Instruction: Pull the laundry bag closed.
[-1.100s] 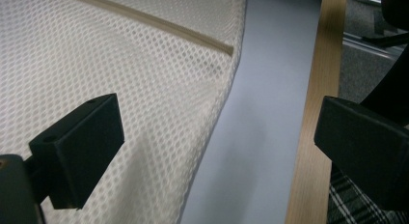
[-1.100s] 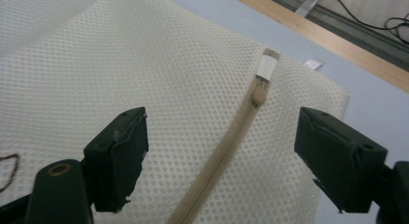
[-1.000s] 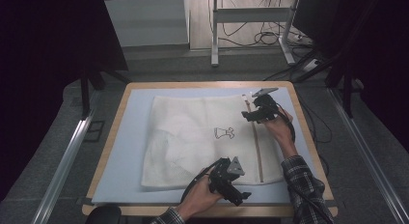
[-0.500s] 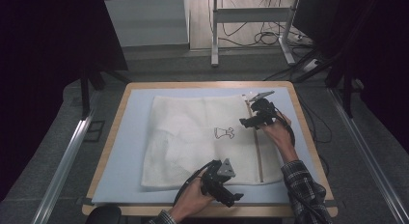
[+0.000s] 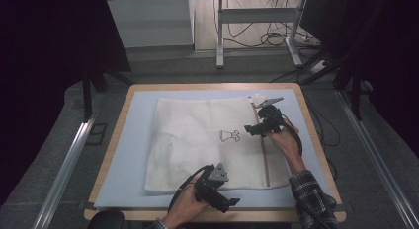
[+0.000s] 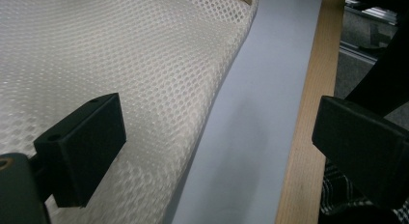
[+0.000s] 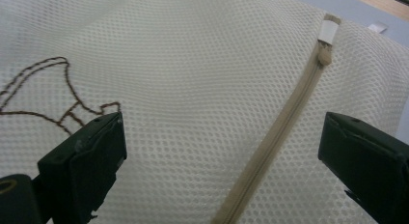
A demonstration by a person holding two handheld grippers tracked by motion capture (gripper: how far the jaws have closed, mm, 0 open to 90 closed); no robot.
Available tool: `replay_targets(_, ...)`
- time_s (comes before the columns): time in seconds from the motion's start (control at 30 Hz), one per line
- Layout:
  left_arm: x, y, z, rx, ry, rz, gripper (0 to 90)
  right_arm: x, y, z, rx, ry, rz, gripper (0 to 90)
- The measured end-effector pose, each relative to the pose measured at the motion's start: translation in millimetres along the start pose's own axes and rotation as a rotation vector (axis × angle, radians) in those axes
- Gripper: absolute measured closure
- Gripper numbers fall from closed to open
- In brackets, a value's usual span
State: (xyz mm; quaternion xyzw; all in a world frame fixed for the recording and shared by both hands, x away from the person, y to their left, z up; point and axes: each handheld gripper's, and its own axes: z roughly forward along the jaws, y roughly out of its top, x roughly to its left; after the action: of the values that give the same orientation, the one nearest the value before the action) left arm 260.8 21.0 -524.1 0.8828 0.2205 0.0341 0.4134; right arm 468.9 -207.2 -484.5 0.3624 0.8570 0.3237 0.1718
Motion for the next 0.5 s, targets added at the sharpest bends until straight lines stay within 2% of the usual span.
replay_targets(0.17, -0.7, -3.7, -6.1, 0.004, 0.013, 0.009, 4.4, 7.6, -5.3, -7.6, -0.005, -0.013, -0.031, 1.9)
replay_targets(0.5, -1.1, -10.1, -11.3, 0.035, 0.036, 0.031, 4.1, 16.8, -20.5, -22.9, -0.029, 0.002, -0.010, 0.9)
